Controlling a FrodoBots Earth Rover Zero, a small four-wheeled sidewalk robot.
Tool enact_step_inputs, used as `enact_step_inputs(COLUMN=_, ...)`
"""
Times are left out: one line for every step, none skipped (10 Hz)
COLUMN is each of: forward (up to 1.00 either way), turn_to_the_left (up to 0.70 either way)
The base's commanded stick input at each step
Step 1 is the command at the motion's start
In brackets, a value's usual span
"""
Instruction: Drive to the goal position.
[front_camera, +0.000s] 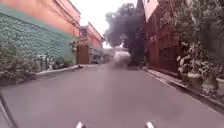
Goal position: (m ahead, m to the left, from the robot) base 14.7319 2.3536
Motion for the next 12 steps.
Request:
enact_step_inputs(forward=0.7, turn_to_the_left=0.0)
enact_step_inputs(forward=0.7, turn_to_the_left=0.0)
enact_step_inputs(forward=0.7, turn_to_the_left=0.0)
enact_step_inputs(forward=0.7, turn_to_the_left=0.0)
enact_step_inputs(forward=0.7, turn_to_the_left=0.0)
enact_step_inputs(forward=0.7, turn_to_the_left=0.0)
enact_step_inputs(forward=0.7, turn_to_the_left=0.0)
enact_step_inputs(forward=0.7, turn_to_the_left=0.0)
enact_step_inputs(forward=0.7, turn_to_the_left=0.0)
enact_step_inputs(forward=0.7, turn_to_the_left=0.0)
enact_step_inputs(forward=0.7, turn_to_the_left=0.0)
enact_step_inputs(forward=0.7, turn_to_the_left=0.0)
